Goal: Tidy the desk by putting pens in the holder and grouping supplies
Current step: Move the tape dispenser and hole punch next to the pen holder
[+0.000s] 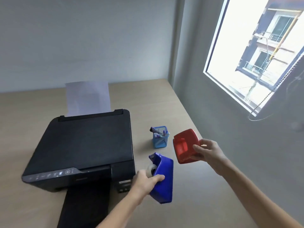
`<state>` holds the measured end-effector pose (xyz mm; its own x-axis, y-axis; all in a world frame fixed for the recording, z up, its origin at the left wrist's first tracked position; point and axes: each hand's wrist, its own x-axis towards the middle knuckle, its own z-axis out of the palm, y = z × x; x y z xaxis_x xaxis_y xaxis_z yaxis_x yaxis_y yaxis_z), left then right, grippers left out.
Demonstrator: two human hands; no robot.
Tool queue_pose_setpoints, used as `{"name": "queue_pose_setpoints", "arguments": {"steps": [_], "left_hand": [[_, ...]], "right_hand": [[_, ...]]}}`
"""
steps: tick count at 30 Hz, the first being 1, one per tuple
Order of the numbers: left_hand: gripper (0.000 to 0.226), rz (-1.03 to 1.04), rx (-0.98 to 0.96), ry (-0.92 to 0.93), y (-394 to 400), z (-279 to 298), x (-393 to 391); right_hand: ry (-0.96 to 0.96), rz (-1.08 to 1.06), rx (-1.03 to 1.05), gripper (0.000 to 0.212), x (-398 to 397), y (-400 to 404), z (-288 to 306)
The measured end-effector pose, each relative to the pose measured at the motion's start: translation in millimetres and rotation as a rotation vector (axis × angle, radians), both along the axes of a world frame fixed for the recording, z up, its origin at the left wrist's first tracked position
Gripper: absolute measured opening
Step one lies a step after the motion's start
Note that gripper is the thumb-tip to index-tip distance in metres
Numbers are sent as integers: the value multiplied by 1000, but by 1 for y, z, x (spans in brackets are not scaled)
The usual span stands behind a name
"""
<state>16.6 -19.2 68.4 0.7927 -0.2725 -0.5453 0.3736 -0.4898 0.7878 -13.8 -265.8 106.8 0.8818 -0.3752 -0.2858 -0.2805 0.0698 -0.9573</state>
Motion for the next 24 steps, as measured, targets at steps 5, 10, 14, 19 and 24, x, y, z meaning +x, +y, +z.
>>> {"name": "queue_pose_setpoints", "arguments": {"steps": [5,10,14,19,24], "left_hand": [[24,-36,361,-166,-38,-34,25],[28,-53,550,-215,-63,-58,41],[47,-59,596,-216,-84,-69,43],[50,-68,618,-185,-103,-71,54],[53,-77,610,-184,-103,-69,56]], "right_hand": [[147,-27,-15,14,9,-13,-63],[277,-13,-26,11,30,-10,-117],[314,-49,-14,17,42,-2,-141],[331,-57,-52,21,55,-2,-152],[356,-29,-83,23,56,-1,-147]]}}
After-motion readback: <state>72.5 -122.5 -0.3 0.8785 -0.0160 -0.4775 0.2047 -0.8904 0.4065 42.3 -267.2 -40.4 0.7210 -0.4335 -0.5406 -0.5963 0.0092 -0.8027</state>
